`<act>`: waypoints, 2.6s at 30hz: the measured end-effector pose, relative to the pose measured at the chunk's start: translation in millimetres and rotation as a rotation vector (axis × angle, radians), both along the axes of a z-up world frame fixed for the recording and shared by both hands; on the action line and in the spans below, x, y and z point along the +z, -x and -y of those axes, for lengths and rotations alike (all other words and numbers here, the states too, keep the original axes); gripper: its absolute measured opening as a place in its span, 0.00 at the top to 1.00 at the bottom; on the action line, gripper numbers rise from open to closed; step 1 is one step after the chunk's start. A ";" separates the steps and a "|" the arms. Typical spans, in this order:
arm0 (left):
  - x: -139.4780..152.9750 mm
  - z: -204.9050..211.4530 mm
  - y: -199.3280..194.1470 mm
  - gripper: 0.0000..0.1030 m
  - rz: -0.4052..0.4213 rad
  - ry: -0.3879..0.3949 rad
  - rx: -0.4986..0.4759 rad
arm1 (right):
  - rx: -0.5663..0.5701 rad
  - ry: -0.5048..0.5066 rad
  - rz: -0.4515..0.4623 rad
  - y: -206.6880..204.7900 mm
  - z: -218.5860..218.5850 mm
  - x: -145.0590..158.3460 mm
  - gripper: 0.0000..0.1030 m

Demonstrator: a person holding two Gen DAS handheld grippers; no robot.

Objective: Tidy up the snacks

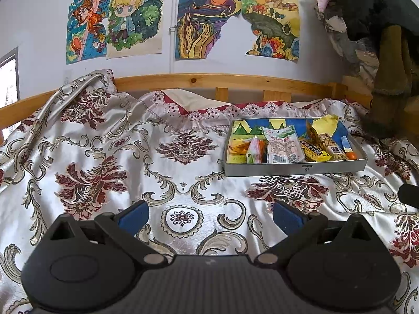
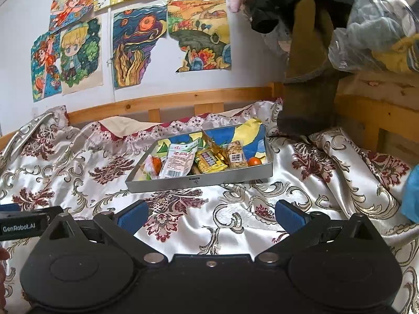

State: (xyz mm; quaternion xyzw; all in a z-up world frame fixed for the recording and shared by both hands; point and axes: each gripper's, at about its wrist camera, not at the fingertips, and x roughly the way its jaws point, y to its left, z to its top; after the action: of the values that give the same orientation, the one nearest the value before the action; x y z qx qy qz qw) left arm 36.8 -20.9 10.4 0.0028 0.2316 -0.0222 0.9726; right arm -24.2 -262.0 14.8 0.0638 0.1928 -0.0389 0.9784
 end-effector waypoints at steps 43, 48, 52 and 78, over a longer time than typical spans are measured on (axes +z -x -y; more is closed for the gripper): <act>-3.9 1.9 4.9 0.00 -0.009 0.014 -0.017 | -0.001 -0.008 -0.024 0.9 -0.8 -12.7 0.01; -3.8 1.1 4.3 0.00 -0.009 0.013 -0.018 | 0.003 -0.007 -0.026 0.7 -0.7 -13.0 0.01; -4.0 1.5 4.4 0.00 -0.009 0.013 -0.017 | 0.003 -0.007 -0.027 0.9 -1.4 -13.2 0.01; -5.7 8.7 4.9 0.00 -0.032 -0.036 -0.015 | 0.024 0.012 -0.038 1.3 -5.2 -15.8 0.01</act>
State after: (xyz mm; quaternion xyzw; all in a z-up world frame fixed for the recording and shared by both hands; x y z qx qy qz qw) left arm 31.8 -29.6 4.7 0.0217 0.2476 -0.0253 0.9683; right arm -25.5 -256.9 -1.1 0.0551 0.2118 -0.0297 0.9753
